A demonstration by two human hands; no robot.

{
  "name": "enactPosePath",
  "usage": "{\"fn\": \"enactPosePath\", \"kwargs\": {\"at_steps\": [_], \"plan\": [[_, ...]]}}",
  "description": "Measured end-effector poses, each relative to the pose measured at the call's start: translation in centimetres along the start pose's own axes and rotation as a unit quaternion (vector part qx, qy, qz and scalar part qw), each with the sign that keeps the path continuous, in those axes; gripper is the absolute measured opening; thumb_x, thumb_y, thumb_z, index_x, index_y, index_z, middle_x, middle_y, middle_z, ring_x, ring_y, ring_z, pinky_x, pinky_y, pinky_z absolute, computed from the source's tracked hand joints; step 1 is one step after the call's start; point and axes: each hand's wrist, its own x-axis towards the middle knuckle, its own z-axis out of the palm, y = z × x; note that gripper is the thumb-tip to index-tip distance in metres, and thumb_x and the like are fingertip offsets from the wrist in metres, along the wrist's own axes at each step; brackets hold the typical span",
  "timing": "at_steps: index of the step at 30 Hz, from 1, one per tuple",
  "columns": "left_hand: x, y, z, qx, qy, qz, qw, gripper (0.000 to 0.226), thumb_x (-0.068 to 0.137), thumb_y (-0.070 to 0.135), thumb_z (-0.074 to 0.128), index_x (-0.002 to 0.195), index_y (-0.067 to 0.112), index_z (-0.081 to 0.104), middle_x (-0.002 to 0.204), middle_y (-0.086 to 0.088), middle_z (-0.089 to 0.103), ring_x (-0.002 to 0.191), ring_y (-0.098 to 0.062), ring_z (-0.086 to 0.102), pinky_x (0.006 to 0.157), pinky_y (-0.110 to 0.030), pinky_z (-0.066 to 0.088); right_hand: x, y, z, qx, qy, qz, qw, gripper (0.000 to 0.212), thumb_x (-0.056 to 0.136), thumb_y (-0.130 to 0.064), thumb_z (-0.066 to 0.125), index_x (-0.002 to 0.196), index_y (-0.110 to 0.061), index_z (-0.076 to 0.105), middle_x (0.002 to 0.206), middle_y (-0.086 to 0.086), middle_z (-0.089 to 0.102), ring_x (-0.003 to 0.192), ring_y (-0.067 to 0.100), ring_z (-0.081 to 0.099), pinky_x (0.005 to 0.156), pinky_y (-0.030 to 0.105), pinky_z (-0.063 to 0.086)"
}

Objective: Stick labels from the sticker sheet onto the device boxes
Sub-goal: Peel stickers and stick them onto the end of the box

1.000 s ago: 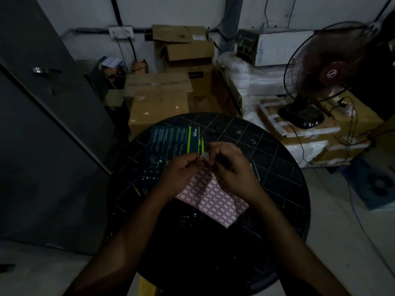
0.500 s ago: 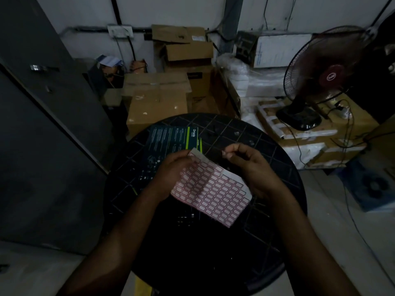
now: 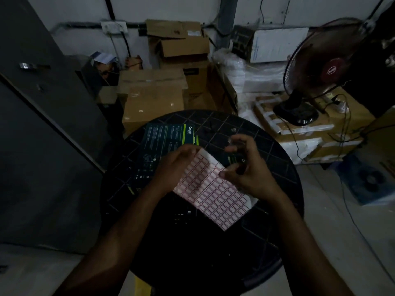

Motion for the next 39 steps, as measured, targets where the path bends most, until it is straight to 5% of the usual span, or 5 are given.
{"fn": "enactPosePath", "kwargs": {"at_steps": [10, 15, 21, 30, 39], "plan": [[-1.0, -1.6, 0.6, 0.321, -0.006, 0.135, 0.937, 0.035, 0.069, 0.026, 0.058, 0.103, 0.028, 0.062, 0.129, 0.014, 0.056, 0.120, -0.012, 0.048, 0.095, -0.034, 0.037, 1.1, 12.4, -6.4, 0.196, 0.352, 0.173, 0.899, 0.072, 0.082, 0.008, 0.067, 0.131, -0.034, 0.036, 0.132, 0.012, 0.052, 0.107, 0.034, 0.062, 0.071, 0.039, 0.056], [-3.5, -1.8, 0.9, 0.311, 0.007, 0.182, 0.933, 0.023, 0.062, 0.023, 0.056, 0.084, 0.026, 0.060, 0.116, 0.016, 0.061, 0.111, -0.007, 0.054, 0.096, -0.042, 0.041, 2.2, 19.4, -2.8, 0.066, 0.328, 0.239, 0.912, 0.077, 0.073, 0.003, 0.076, 0.136, -0.018, 0.039, 0.126, 0.014, 0.058, 0.109, 0.033, 0.063, 0.091, 0.050, 0.057], [-6.1, -2.6, 1.1, 0.340, 0.047, 0.255, 0.904, 0.012, 0.061, 0.016, 0.052, 0.070, 0.015, 0.061, 0.110, 0.012, 0.068, 0.097, -0.016, 0.060, 0.085, -0.042, 0.043, 2.9, 22.6, 1.5, -0.002, 0.247, 0.265, 0.932, 0.074, 0.073, -0.002, 0.084, 0.133, 0.001, 0.041, 0.126, 0.025, 0.055, 0.111, 0.040, 0.061, 0.083, 0.039, 0.050], [-6.3, -3.5, -0.8, 0.400, 0.017, 0.255, 0.880, 0.044, 0.071, 0.025, 0.061, 0.112, 0.012, 0.069, 0.144, 0.004, 0.053, 0.135, -0.021, 0.045, 0.106, -0.051, 0.036, 4.0, 19.4, 0.3, -0.148, 0.204, 0.237, 0.938, 0.060, 0.082, -0.016, 0.074, 0.134, -0.018, 0.043, 0.138, 0.013, 0.043, 0.122, 0.039, 0.050, 0.102, 0.060, 0.041], [-5.8, -3.5, -0.6, 0.429, 0.016, 0.183, 0.884, 0.052, 0.080, 0.039, 0.058, 0.132, 0.037, 0.059, 0.148, 0.025, 0.043, 0.141, -0.002, 0.032, 0.110, -0.035, 0.028, 2.6, 6.9, -1.2, -0.020, 0.251, -0.009, 0.968, 0.020, 0.090, -0.010, 0.067, 0.105, -0.024, 0.064, 0.113, 0.000, 0.068, 0.101, 0.011, 0.066, 0.084, 0.025, 0.054]]}}
